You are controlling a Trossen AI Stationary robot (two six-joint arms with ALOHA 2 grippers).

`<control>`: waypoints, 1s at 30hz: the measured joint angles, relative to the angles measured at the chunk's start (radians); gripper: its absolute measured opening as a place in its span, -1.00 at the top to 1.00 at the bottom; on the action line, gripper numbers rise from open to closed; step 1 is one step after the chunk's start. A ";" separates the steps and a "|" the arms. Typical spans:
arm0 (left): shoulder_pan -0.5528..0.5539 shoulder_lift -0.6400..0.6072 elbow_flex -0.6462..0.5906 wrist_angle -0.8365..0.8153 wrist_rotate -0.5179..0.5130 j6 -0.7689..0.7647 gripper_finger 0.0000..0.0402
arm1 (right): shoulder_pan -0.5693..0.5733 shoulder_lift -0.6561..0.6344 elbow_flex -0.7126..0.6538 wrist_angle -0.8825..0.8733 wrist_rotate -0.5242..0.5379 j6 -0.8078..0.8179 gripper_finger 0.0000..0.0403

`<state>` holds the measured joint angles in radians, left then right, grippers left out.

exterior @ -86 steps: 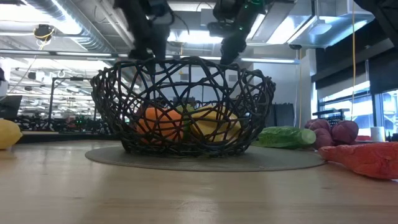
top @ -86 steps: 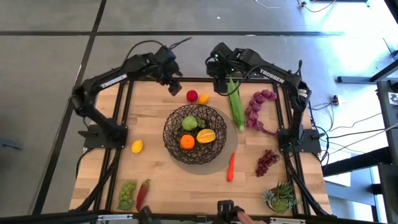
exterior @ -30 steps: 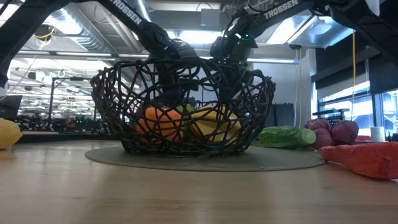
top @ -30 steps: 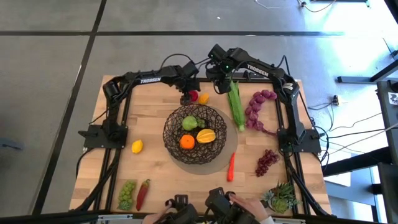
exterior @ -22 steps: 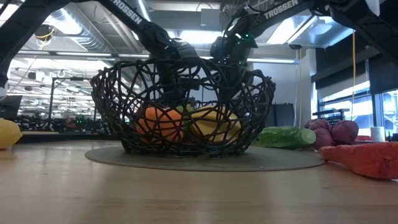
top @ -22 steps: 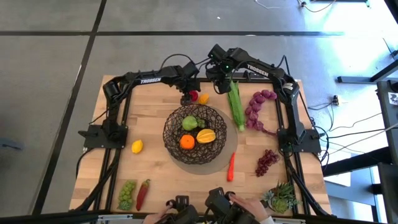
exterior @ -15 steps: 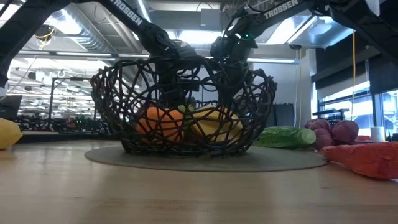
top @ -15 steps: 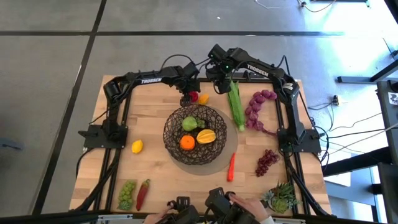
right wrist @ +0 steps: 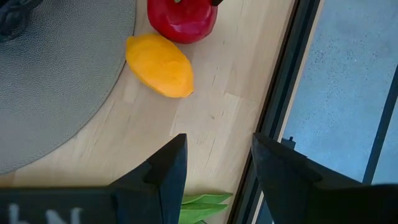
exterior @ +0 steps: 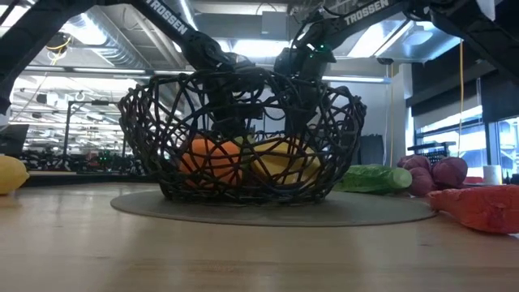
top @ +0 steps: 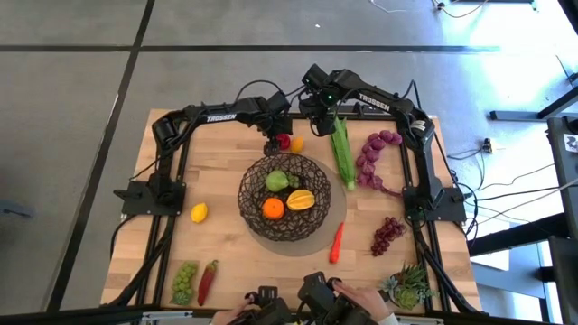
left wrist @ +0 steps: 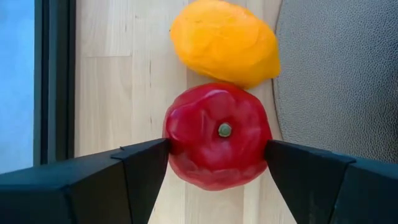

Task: Build produce basket
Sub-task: Put the tomato into the wire basket

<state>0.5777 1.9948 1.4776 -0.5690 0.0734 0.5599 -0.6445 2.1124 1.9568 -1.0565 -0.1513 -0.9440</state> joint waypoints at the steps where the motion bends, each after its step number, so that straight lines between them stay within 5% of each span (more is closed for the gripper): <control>1: 0.000 0.000 0.000 0.000 0.000 0.000 -0.27 | 0.000 0.000 0.000 0.000 0.000 0.000 0.12; 30: -0.002 -0.025 -0.004 -0.006 -0.041 -0.034 -0.27 | 0.000 0.000 0.000 0.022 0.000 -0.029 0.12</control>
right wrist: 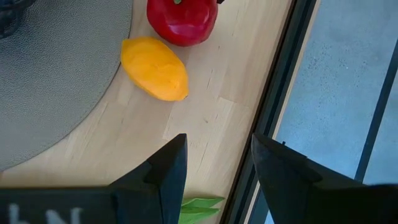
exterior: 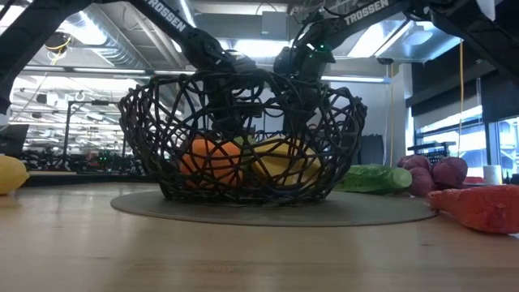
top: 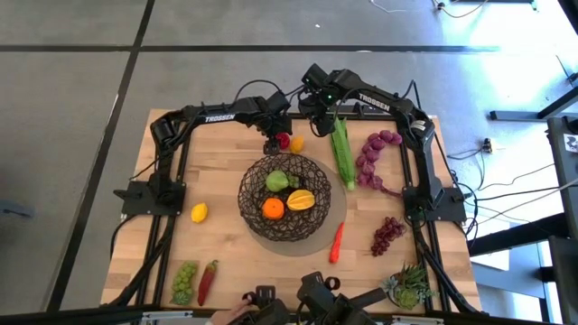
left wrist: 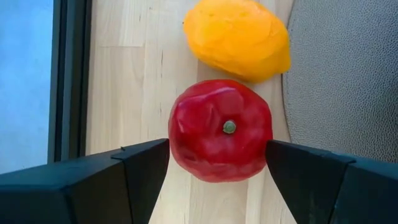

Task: Build produce basket
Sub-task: Put the tomato into the wire basket

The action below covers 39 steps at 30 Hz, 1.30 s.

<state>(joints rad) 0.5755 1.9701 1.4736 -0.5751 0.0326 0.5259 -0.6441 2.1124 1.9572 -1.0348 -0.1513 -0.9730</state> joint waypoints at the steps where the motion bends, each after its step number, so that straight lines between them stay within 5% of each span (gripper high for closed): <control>1: 0.000 0.000 0.000 0.000 0.000 0.000 -0.27 | 0.000 0.000 0.000 0.000 0.000 0.000 0.12; 17: -0.015 -0.002 0.001 -0.017 0.017 0.068 -0.28 | 0.000 0.000 0.000 0.000 0.000 0.000 0.12; 29: -0.015 -0.002 0.001 -0.014 0.007 0.061 -0.63 | 0.000 0.000 0.000 0.000 0.000 0.000 0.12; 39: -0.015 0.012 0.004 -0.007 0.009 0.060 -0.68 | 0.000 0.000 0.000 0.000 0.000 0.000 0.12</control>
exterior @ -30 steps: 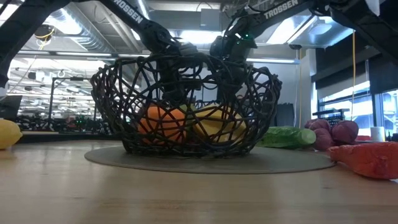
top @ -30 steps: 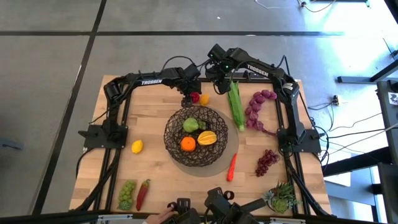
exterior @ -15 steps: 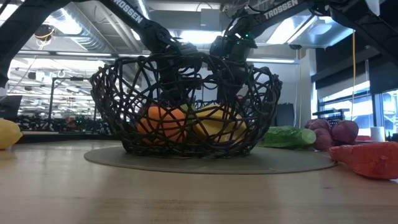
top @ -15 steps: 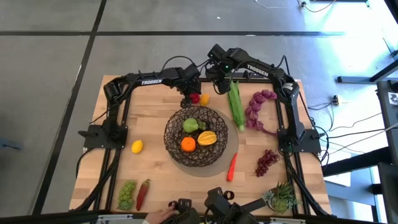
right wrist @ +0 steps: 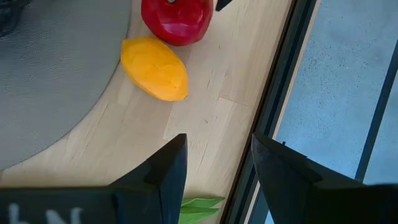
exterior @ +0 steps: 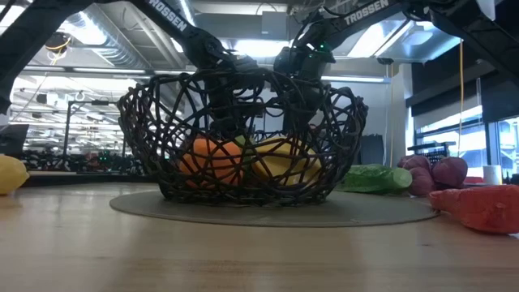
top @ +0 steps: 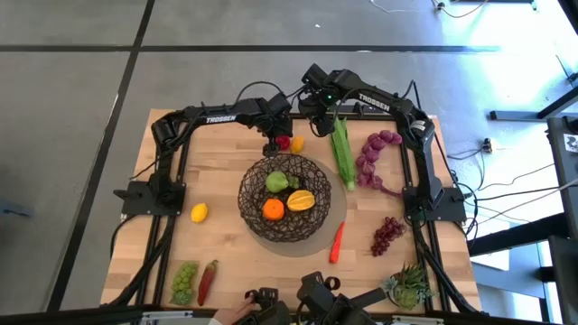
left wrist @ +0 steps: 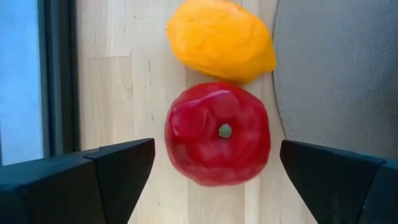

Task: Build produce basket
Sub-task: Put the tomato into the wire basket

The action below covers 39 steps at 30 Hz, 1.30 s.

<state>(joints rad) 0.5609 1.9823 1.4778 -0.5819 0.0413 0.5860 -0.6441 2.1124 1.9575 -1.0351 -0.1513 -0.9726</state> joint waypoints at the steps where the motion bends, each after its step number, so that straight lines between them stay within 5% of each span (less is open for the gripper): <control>1: 0.003 0.006 0.001 -0.003 0.009 -0.005 -0.68 | 0.000 0.000 0.000 0.000 0.000 0.000 0.12; 29: -0.004 0.021 -0.002 0.016 -0.025 -0.034 -0.67 | 0.000 0.000 0.000 0.007 0.000 0.000 0.12; 39: -0.005 0.021 -0.002 0.016 -0.025 -0.048 -0.49 | 0.000 0.000 0.000 0.007 0.000 0.000 0.12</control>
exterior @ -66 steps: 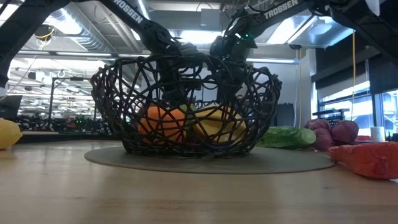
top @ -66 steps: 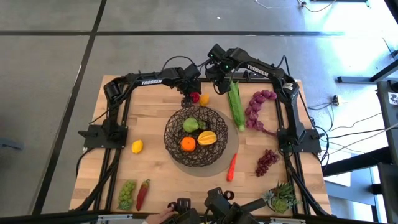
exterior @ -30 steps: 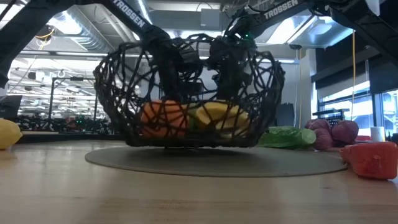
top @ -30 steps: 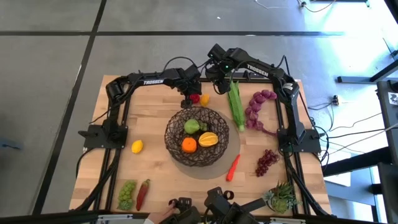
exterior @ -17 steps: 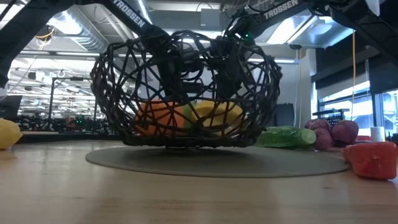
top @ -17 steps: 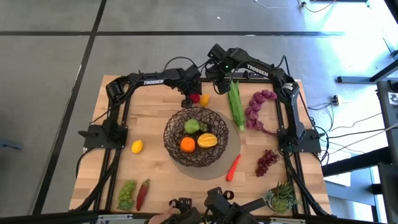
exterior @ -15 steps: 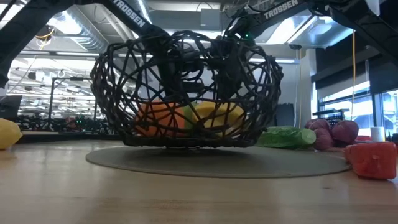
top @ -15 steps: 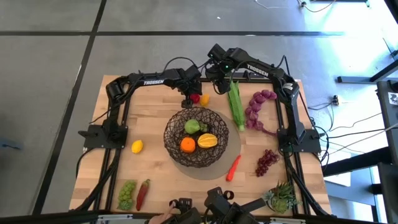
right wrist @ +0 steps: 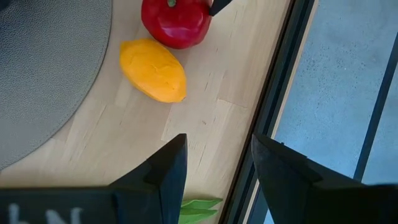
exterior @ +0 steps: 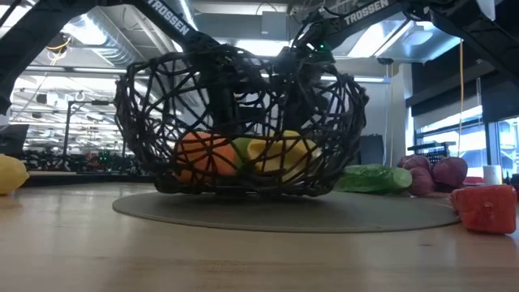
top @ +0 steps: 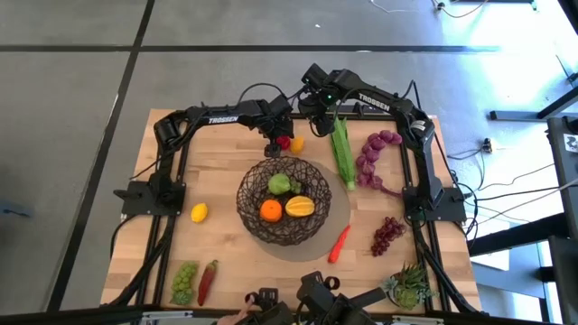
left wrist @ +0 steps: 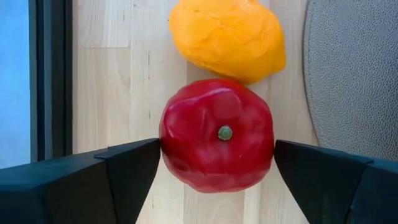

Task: Build produce basket
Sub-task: Put the tomato into the wire basket

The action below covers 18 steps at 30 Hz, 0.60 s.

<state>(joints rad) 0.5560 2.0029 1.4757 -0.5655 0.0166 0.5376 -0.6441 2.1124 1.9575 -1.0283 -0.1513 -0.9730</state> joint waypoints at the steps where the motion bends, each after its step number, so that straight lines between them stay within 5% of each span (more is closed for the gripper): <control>1: 0.000 0.000 0.000 0.000 -0.001 -0.008 -0.46 | 0.000 0.000 0.000 0.000 0.000 0.000 0.12; 18: -0.001 0.001 0.000 0.000 -0.007 -0.035 -0.27 | 0.000 0.000 0.000 0.000 0.000 0.000 0.12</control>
<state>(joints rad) 0.5549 2.0037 1.4754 -0.5652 0.0101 0.5024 -0.6441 2.1124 1.9575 -1.0283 -0.1513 -0.9727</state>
